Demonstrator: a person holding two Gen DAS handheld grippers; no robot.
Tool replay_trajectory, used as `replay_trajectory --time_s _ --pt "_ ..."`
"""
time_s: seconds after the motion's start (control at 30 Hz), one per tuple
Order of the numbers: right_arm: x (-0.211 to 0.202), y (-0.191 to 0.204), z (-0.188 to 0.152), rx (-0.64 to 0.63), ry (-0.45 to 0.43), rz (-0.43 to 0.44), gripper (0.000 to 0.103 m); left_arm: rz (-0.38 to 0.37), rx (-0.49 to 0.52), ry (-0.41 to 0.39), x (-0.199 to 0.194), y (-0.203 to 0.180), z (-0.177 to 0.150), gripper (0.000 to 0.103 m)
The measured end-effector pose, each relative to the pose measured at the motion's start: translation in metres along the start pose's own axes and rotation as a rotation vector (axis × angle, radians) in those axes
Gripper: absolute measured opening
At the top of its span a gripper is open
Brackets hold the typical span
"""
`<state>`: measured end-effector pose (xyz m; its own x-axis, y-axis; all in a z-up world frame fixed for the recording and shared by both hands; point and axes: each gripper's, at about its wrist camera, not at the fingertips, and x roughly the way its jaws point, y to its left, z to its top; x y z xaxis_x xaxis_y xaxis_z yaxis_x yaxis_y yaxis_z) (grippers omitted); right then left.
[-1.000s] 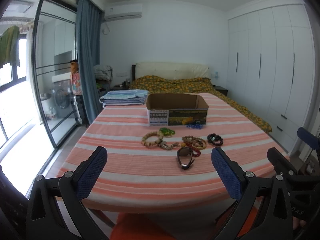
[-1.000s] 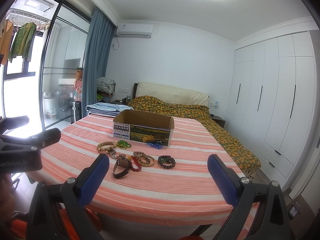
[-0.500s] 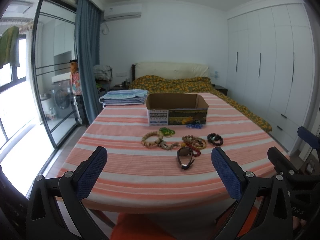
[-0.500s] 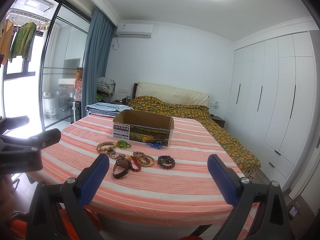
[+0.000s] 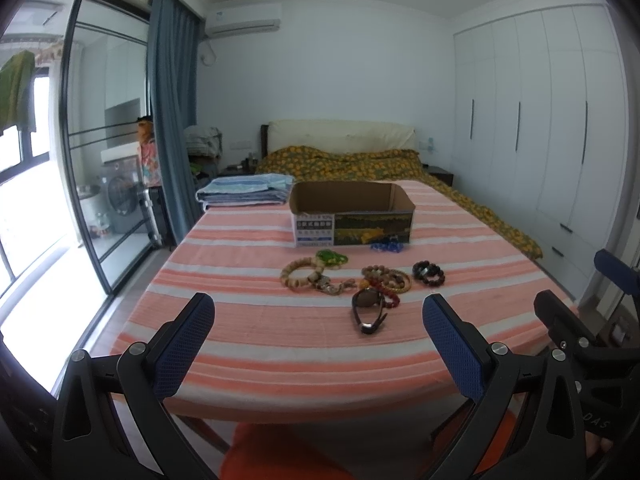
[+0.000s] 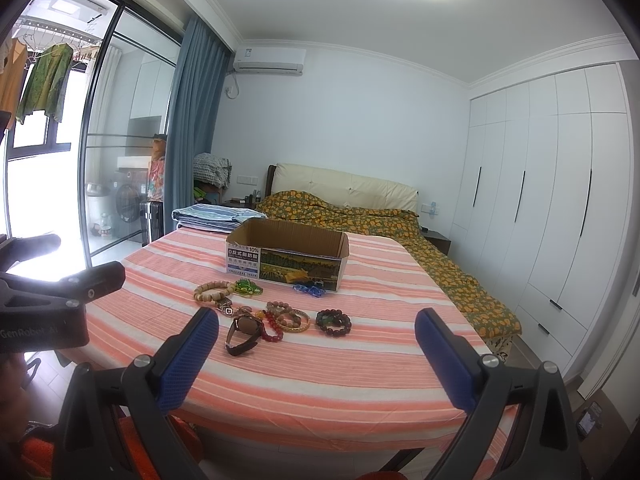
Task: Organize jewelry
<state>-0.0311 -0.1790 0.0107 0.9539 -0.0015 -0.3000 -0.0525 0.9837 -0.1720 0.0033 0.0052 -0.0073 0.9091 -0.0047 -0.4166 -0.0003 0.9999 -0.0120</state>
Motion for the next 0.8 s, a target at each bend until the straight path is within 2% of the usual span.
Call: replay_trajectory --time_s 0.8 --pt "0.0032 -0.0020 -0.0040 0.013 0.007 -0.001 0.100 -0.006 0.019 0.028 0.0084 -0.0027 0.0015 0.103"
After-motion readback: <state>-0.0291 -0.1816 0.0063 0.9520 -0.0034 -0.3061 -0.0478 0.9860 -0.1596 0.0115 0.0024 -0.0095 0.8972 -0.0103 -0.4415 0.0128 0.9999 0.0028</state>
